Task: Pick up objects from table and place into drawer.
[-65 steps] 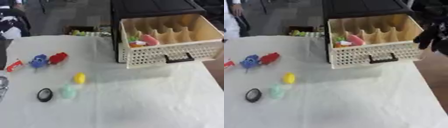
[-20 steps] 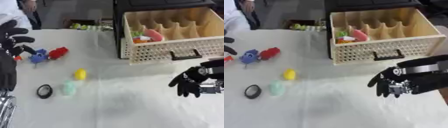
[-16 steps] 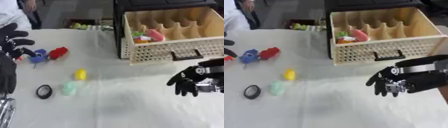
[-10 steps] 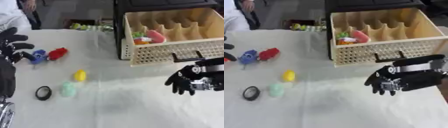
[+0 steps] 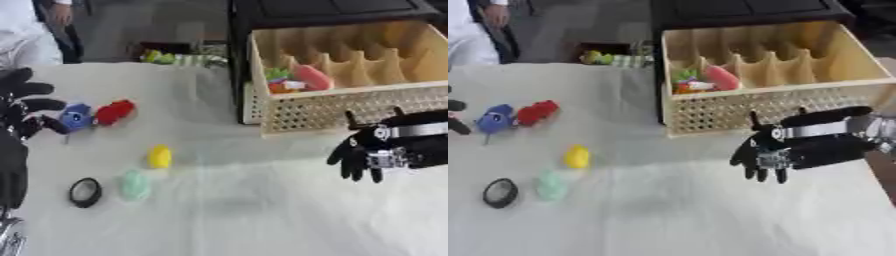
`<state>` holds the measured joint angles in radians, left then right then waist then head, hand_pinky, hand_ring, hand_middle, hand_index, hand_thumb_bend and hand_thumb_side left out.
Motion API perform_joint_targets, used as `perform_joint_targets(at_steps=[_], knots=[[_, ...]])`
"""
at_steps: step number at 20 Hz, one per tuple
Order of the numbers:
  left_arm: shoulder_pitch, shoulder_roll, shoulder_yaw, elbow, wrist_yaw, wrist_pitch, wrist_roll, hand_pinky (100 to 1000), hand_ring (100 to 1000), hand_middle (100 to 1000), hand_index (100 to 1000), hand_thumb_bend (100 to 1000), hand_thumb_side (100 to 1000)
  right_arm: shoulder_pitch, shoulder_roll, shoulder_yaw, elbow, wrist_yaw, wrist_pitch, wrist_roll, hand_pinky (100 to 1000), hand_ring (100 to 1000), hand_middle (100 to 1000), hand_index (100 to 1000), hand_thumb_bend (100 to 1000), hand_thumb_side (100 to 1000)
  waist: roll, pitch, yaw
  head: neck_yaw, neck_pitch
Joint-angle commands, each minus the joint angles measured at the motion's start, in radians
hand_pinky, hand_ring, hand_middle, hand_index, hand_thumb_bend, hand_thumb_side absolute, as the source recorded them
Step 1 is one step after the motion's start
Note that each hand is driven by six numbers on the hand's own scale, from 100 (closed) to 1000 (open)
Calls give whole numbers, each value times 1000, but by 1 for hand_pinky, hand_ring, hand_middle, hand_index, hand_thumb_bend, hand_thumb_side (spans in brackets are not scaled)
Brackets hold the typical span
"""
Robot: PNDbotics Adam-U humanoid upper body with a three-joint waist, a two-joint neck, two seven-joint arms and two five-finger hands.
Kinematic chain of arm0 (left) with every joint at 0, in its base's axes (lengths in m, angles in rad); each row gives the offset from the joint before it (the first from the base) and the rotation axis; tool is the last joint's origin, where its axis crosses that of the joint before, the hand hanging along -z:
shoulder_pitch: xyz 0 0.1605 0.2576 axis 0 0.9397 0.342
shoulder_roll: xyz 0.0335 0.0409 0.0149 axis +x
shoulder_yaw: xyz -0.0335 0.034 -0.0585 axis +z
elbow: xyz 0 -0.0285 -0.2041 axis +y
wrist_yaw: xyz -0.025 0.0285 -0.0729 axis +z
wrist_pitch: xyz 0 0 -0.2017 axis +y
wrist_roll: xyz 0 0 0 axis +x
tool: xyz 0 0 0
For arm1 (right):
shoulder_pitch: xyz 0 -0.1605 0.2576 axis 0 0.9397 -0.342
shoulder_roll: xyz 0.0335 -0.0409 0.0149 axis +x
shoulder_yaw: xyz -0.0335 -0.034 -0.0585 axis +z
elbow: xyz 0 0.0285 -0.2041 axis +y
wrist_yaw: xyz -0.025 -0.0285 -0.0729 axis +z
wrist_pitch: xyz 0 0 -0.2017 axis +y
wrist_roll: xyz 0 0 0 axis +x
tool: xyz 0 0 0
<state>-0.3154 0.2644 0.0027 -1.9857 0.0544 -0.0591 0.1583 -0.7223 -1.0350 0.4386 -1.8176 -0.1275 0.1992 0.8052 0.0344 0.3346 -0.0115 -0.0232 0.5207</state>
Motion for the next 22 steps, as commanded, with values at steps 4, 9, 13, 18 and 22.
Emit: perform_joint_targets(at_steps=[4,9,13,18,22], knots=[[-8,2,2,-14,-8,3,-6,445,621,651,842,100,972,-34,4,-9,63,38,-29,-4,587,711,690,880,100,1000,-5,-7,7,-2,-25],[-9,-4,1,-14,-9,3,-17,449,624,655,844,100,976,-51,23,-11,109,60,-56,-18,591,713,690,878,100,1000,-5,1,11,-2,-35],[-8,-10,1,-14,-10,5,-24,450,625,655,845,100,980,-66,37,-14,136,75,-74,-30,587,709,686,873,100,1000,-4,5,13,-2,-40],[-9,-16,-1,-14,-11,10,-31,452,625,656,845,100,982,-99,62,-11,182,88,-90,-22,568,680,648,836,100,1000,-5,8,14,-3,-44],[-9,-17,-1,-14,-12,12,-35,453,626,657,845,100,982,-118,77,-4,204,92,-106,3,559,667,635,826,100,1000,-6,9,14,-4,-46]])
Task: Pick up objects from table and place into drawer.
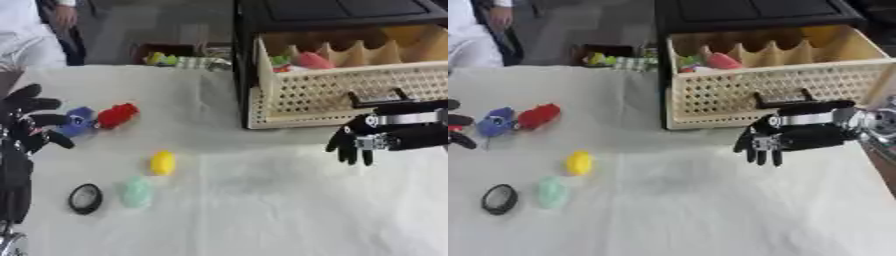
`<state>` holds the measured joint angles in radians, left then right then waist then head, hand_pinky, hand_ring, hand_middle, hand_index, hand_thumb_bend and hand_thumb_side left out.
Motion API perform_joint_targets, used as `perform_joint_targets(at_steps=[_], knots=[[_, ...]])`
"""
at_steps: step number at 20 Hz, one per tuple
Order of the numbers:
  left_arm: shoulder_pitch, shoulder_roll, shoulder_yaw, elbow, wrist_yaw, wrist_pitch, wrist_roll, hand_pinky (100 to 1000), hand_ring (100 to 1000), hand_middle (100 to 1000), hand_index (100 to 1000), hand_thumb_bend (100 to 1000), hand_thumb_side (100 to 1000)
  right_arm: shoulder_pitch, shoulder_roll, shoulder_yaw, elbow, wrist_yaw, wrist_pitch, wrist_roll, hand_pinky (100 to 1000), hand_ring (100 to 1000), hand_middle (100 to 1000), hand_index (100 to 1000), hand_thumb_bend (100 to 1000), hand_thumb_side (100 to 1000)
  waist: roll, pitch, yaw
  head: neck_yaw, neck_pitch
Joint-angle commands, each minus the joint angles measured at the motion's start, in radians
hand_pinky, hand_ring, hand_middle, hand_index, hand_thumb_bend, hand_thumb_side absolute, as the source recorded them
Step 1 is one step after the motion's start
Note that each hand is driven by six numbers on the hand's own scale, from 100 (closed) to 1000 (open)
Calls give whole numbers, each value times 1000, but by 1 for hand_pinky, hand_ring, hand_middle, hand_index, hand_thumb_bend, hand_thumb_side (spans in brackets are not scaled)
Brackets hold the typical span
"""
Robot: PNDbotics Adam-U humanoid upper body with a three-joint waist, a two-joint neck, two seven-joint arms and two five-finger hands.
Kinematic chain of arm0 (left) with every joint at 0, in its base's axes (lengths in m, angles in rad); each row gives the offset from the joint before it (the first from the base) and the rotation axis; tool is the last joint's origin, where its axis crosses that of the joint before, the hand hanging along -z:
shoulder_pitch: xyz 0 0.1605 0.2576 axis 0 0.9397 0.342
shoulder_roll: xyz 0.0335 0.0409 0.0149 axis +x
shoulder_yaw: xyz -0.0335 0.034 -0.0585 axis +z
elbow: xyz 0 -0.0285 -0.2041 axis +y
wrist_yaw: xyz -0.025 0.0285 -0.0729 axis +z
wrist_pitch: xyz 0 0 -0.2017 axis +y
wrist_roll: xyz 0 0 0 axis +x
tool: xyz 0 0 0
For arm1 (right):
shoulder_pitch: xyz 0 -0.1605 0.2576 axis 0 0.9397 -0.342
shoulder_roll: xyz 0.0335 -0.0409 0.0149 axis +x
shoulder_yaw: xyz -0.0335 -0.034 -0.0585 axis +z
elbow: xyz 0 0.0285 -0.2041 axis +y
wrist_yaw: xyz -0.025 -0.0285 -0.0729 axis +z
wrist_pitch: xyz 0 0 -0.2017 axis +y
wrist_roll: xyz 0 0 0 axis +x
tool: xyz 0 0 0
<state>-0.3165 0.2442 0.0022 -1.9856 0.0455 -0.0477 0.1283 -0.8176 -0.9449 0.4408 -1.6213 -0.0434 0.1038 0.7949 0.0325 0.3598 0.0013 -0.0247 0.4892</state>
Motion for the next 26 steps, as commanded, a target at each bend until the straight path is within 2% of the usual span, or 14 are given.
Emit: perform_joint_targets(at_steps=[1,7,26], knots=[[-8,3,0,-14,-3,1,-6,453,626,657,846,100,983,-25,-12,-5,7,7,-15,20,559,667,634,827,100,1000,-5,-15,1,-2,-15],[-10,-1,-2,-14,-4,6,-13,455,628,659,842,100,987,-49,4,-2,21,27,-21,29,557,662,631,820,100,1000,-7,-11,-2,-3,-21],[-15,-16,-3,-14,-9,11,-29,460,631,662,834,100,998,-162,123,-30,263,104,-63,59,542,636,602,791,100,1000,-6,11,7,-8,-38]])
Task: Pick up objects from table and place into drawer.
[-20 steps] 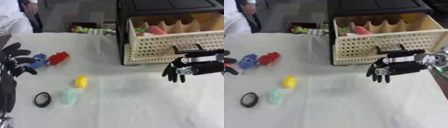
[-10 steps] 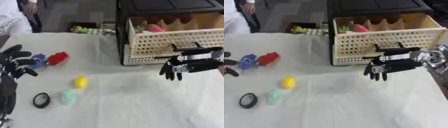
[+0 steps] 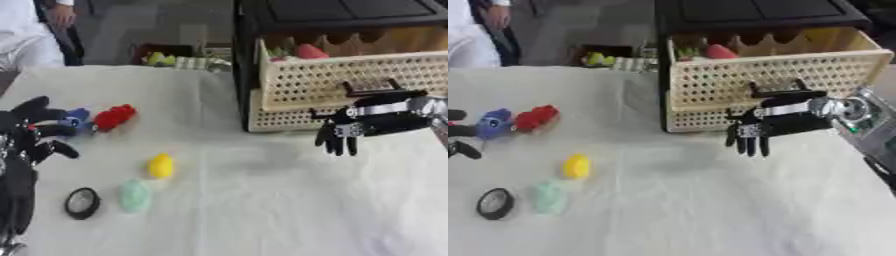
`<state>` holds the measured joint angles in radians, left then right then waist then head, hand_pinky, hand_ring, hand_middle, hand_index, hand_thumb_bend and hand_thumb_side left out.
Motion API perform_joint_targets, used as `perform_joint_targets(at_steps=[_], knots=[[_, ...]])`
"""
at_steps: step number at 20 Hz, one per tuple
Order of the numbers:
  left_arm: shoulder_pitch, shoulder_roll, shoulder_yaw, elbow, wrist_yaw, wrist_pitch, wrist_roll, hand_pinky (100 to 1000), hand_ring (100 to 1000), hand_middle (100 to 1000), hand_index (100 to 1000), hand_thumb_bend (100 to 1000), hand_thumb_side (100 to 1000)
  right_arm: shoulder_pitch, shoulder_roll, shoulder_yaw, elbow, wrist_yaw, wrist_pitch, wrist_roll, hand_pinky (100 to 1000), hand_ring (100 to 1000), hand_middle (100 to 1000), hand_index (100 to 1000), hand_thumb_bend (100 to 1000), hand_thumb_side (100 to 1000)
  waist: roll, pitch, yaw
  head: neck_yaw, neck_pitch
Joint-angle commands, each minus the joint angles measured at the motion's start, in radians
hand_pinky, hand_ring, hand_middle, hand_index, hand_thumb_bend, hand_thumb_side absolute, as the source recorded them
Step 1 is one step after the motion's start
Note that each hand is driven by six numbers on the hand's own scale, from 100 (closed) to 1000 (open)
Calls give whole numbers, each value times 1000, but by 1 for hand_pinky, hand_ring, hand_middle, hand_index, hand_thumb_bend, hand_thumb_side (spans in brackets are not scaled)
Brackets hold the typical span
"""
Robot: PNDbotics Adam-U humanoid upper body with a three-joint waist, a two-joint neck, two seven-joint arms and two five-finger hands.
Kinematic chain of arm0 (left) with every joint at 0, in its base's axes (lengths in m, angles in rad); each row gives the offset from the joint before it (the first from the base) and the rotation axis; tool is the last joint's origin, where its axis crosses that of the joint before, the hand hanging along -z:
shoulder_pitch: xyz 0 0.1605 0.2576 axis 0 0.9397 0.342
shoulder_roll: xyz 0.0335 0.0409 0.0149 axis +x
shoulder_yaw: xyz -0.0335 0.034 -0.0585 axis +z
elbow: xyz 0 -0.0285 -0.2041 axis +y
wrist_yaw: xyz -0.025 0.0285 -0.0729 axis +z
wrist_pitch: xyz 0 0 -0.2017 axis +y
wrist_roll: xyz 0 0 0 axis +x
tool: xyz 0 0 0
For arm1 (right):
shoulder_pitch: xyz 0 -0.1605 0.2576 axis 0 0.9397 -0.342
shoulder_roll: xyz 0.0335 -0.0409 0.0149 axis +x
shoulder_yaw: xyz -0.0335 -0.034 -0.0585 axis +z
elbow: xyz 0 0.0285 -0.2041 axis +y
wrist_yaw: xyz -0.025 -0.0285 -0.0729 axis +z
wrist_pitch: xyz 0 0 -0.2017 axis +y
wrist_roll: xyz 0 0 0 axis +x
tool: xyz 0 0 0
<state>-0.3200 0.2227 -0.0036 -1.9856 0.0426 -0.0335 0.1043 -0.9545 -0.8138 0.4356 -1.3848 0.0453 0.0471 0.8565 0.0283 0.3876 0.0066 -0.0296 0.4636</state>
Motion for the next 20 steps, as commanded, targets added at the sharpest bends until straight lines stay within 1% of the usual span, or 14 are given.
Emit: perform_joint_targets(at_steps=[1,5,9,14,20], knots=[[-12,5,3,-14,-6,-4,-5,460,631,662,834,100,999,-23,-7,-31,36,16,-10,-5,542,635,601,790,100,1000,-2,-15,2,-3,-14],[-16,4,2,-14,-7,-5,-7,461,632,663,833,100,1000,9,-31,-54,26,7,-28,-17,540,631,596,787,100,1000,-2,-9,6,-6,-16],[-19,2,2,-14,-6,-5,-9,462,633,663,833,100,999,27,-45,-71,13,-5,-29,-33,537,626,589,784,100,1000,-3,-6,11,-12,-19],[-25,1,0,-14,-3,-6,-14,463,634,664,832,100,999,7,-27,-84,51,6,-21,-39,531,620,584,782,100,1000,-6,-1,24,-17,-28],[-28,-2,0,-14,-4,-7,-18,464,635,665,832,100,1000,-16,-4,-98,108,27,-35,-38,527,615,577,779,100,1000,-6,7,36,-20,-35]])
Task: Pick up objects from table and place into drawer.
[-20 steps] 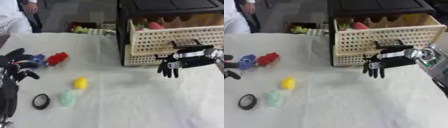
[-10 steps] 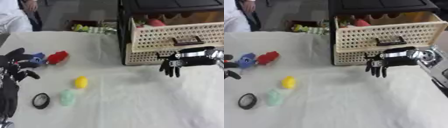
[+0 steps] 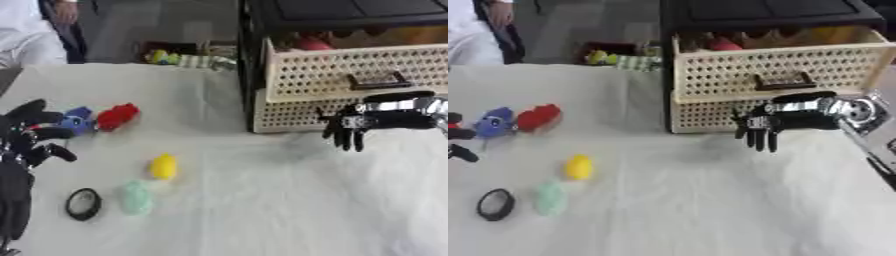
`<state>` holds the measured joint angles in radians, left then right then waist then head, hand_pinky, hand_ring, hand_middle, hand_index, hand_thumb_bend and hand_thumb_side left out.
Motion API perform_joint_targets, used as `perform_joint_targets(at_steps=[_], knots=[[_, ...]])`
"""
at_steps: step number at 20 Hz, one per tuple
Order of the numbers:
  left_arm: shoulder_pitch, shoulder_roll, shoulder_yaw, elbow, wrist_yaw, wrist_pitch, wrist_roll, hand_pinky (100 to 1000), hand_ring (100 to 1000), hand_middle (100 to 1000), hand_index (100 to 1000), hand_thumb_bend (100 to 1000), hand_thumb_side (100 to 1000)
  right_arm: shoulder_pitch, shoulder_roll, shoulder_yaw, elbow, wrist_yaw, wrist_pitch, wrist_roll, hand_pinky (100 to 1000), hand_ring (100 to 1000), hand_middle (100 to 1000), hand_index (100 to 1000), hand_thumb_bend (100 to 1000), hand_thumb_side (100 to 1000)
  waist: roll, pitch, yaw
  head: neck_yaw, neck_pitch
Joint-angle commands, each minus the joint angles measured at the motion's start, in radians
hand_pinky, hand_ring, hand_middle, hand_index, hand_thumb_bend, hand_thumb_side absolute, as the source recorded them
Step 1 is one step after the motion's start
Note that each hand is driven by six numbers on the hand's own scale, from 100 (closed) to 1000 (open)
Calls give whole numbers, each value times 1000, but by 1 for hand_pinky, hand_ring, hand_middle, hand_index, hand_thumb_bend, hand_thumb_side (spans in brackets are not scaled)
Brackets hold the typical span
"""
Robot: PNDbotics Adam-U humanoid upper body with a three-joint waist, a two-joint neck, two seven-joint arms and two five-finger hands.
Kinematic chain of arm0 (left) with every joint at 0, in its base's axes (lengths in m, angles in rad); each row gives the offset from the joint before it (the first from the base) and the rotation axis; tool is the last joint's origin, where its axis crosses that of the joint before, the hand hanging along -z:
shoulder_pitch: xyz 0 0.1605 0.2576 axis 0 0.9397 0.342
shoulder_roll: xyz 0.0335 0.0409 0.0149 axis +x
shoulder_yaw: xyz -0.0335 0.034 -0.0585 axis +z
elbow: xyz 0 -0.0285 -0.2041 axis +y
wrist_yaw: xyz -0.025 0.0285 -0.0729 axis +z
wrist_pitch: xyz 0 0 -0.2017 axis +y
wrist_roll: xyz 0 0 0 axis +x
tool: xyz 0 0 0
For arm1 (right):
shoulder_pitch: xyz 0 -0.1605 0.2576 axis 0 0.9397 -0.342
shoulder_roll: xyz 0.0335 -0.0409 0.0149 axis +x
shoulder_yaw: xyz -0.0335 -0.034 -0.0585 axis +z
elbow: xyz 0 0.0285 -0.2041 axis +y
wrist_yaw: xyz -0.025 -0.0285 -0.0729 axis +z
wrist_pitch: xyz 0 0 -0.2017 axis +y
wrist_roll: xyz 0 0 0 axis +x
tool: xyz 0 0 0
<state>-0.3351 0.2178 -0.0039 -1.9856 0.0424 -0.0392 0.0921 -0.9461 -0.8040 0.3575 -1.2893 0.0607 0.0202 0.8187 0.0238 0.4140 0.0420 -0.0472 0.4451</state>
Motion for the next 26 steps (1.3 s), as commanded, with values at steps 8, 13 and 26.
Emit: perform_joint_targets(at_steps=[8,13,26], knots=[[-14,1,-1,-14,-5,1,-12,466,636,666,831,100,1000,-43,-4,-16,16,13,-19,21,522,610,571,777,100,1000,-3,-17,-2,-5,-16],[-16,1,-1,-14,-4,0,-14,467,629,667,831,100,1000,-55,7,-23,40,23,-14,15,512,601,556,778,100,1000,-4,-14,6,-9,-26],[-14,0,0,-14,-2,0,-21,470,627,669,830,100,1000,-33,-2,-14,53,24,-36,31,500,594,552,783,100,1000,-5,-15,7,-7,-24]])
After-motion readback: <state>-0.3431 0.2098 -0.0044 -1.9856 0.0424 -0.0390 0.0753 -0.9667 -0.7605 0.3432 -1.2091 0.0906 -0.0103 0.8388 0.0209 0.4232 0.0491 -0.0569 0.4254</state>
